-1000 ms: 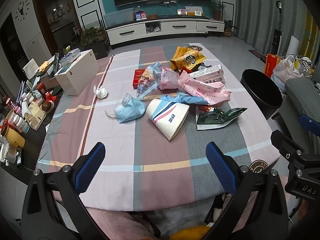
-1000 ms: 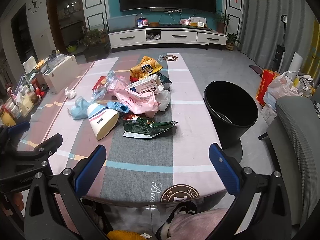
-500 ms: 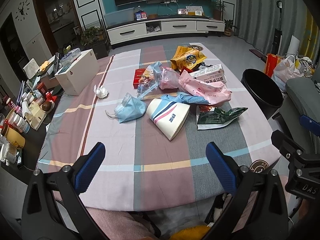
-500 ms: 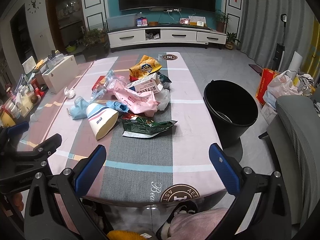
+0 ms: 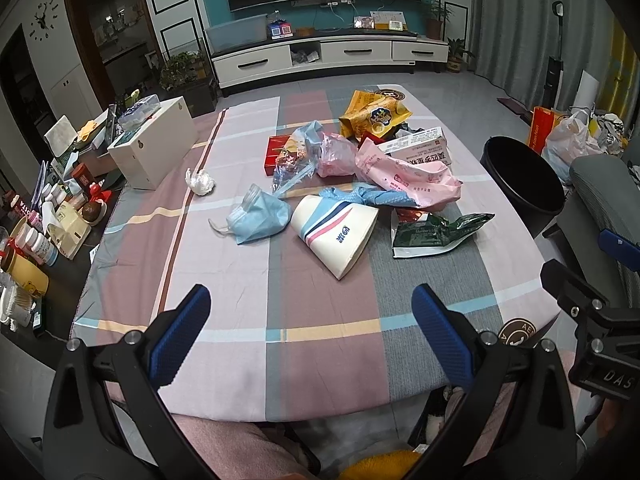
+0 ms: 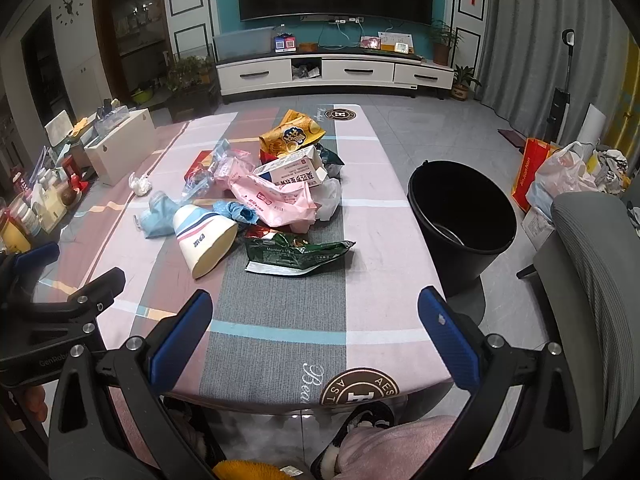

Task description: Collect trash

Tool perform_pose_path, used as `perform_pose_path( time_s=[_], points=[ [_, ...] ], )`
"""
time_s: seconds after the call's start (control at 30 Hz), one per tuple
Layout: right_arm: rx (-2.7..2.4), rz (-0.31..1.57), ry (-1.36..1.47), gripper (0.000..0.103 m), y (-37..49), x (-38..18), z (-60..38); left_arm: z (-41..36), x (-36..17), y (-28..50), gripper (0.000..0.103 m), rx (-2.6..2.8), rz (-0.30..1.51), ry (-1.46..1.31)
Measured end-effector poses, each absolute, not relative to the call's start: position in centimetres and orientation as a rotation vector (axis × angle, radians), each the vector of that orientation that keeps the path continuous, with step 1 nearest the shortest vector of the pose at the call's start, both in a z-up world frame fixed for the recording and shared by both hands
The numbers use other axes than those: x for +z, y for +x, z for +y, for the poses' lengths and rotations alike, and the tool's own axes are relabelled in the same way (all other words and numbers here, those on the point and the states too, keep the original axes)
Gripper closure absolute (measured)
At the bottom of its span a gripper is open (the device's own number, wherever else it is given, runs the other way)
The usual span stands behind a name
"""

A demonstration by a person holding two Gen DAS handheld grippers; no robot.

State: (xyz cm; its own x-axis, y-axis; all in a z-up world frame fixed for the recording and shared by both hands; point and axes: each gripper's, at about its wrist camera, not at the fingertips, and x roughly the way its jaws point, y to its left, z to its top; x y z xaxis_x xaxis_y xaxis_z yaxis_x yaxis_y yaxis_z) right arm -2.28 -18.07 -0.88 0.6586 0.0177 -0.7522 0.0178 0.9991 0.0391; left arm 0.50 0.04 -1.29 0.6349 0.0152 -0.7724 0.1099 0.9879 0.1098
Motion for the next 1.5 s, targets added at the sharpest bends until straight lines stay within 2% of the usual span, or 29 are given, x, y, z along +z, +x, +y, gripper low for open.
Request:
perform_pose_path(
  time_s=[0.97,1.2,1.4,1.5],
  points=[
    [-0.002,0.857,0.048,0.002,-2.1,-1.4,-18.2,-0.3,-2.0,1.2,0.003,-0.073,0.904,0.145],
    [0.031,0.846,0.0,0.002,-0.8,-4.0,-18.9,1.6,-4.0,2.8,0.003,-0.27,0.966,-0.069],
    [0.149,0.889,-0.018,0.002,0.6,-8.8,-19.3,4.1,-8.1,5.3,0.003,-0.312,1.001,-0.222],
    [0.2,0.866,-0.053,0.002,2.0,-9.3,-19.2,4.9,-9.8,7.2,0.003,-0.337,1.031,-0.292]
  ],
)
